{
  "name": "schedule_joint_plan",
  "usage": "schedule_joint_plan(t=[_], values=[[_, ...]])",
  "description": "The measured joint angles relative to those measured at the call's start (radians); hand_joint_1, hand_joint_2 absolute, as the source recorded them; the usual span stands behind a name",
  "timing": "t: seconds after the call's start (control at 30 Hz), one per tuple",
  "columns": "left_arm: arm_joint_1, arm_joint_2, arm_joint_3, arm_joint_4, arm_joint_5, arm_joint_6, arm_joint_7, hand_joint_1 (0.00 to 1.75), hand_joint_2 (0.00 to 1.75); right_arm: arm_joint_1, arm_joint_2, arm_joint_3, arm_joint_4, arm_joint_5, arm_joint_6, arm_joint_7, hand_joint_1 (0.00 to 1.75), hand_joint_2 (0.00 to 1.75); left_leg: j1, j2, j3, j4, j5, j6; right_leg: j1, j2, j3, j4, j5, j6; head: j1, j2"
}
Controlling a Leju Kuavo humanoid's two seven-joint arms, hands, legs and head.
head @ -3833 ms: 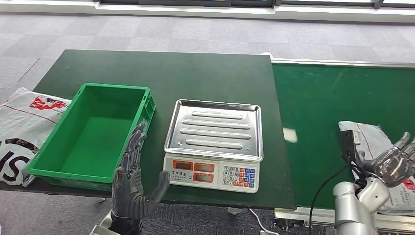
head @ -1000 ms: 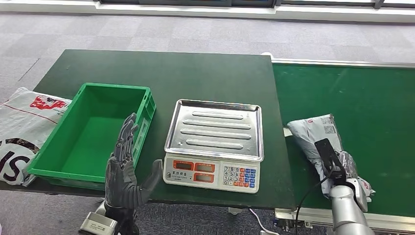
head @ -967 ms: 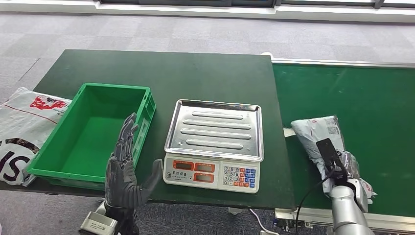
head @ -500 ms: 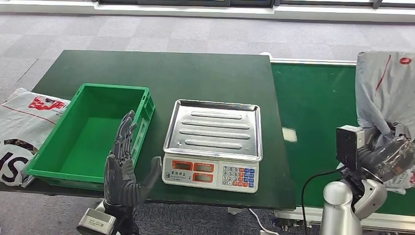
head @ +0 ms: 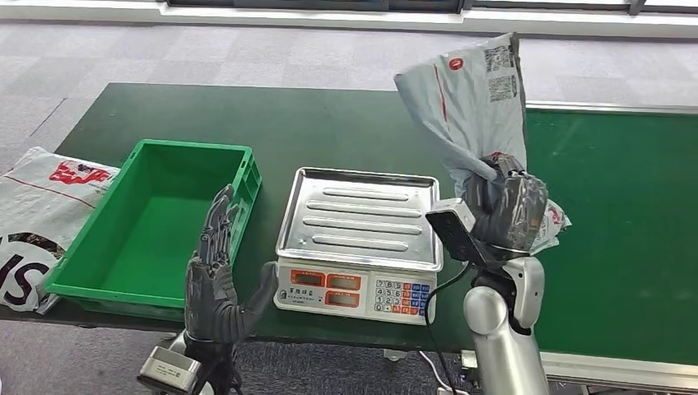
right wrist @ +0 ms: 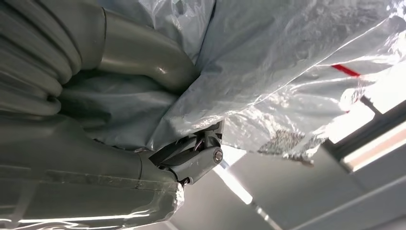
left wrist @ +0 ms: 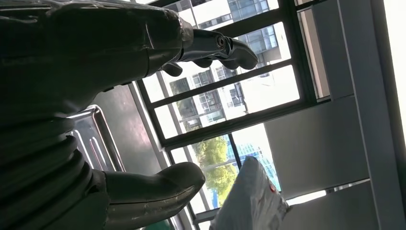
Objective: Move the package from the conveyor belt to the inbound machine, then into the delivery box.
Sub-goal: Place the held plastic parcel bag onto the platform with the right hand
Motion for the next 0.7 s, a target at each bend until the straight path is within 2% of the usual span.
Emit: schedule_joint_plan(t=[0.13,0.23,0.63,0.7], values=[[-0.013,0.002,-0.014,0.016,0.003,0.015,-0.003,0.0,1.75,-0.037,0.013,0.113,0.116,-0.02,-0.002,0.024,1.75,1.75,0.0,0.001,0.0,0.0,0.0,0.0,0.0,0.001,-0.001,0.0,0.0,0.0,0.0,0.0],[-0.014,0.006,-0.024,0.025,0.01,0.024,-0.003,0.0,1.75,-0.068,0.019,0.162,0.196,-0.041,-0.013,0.031,1.75,1.75,0.0,0.0,0.0,0.0,0.0,0.0,0.0,0.0,0.0,0.0,0.0,0.0,0.0,0.0],[-0.014,0.021,-0.034,0.039,0.016,0.04,-0.005,0.0,1.75,-0.097,0.019,0.208,0.31,-0.067,-0.02,0.039,1.75,1.75,0.0,0.0,0.0,0.0,0.0,0.0,-0.001,0.0,-0.001,0.0,0.0,0.0,0.0,0.0],[-0.013,0.024,-0.036,0.041,0.018,0.047,-0.009,0.0,1.75,-0.099,0.019,0.208,0.326,-0.08,-0.016,0.04,0.87,1.75,0.0,0.0,0.0,0.0,0.0,0.0,0.0,0.0,-0.001,0.0,0.0,0.0,0.0,0.0]])
